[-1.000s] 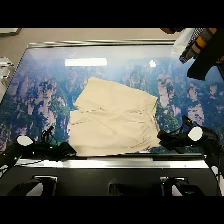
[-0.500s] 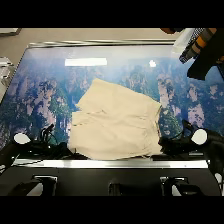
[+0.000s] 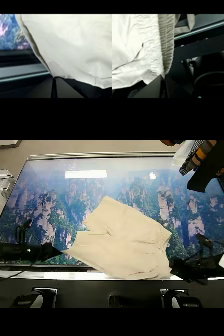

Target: Fold the clothes and pants, and hang the long-sleeved shirts on hangers.

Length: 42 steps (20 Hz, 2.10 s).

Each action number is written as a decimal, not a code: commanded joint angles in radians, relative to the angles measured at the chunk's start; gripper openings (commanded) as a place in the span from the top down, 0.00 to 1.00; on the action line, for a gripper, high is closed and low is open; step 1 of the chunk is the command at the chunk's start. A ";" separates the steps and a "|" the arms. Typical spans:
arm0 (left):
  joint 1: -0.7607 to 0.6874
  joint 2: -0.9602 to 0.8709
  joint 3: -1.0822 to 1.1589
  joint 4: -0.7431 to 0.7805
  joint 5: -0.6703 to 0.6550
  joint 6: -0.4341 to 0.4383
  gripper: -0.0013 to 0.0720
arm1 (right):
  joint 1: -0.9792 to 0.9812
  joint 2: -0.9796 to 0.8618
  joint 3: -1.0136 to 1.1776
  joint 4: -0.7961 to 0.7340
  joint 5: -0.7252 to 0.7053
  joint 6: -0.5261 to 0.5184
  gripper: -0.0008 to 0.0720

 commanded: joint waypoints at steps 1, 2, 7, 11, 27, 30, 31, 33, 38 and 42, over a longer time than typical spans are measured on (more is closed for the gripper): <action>-0.003 -0.098 0.165 -0.040 0.034 -0.003 0.97 | 0.001 -0.115 0.143 0.004 0.013 0.038 0.94; -0.011 -0.158 0.203 -0.061 0.058 0.003 0.97 | 0.001 -0.177 0.166 0.003 -0.010 0.029 0.94; -0.135 -0.499 0.420 -0.119 0.172 0.046 0.97 | 0.000 -0.426 0.234 0.003 -0.136 0.026 0.94; -0.230 -0.775 0.683 -0.120 0.204 0.029 0.97 | 0.000 -0.520 0.272 -0.006 -0.262 0.080 0.94; -0.269 -1.183 0.935 -0.540 0.568 -0.023 0.97 | -0.124 -0.594 0.274 0.004 -0.738 0.451 0.94; -0.270 -1.204 0.935 -0.655 0.629 0.096 0.97 | -0.124 -0.618 0.274 -0.046 -0.791 0.530 0.94; -0.270 -1.207 0.935 -0.697 0.657 0.145 0.97 | -0.124 -0.624 0.274 -0.063 -0.811 0.548 0.94; -0.270 -1.211 0.935 -0.791 0.713 0.240 0.97 | -0.124 -0.632 0.274 -0.082 -0.849 0.576 0.94; -0.302 -1.263 0.935 -0.982 0.833 0.340 0.97 | -0.124 -0.661 0.273 -0.106 -0.958 0.636 0.94; -0.354 -1.308 0.935 -1.011 0.949 0.360 0.96 | -0.124 -0.721 0.274 -0.100 -1.004 0.636 0.94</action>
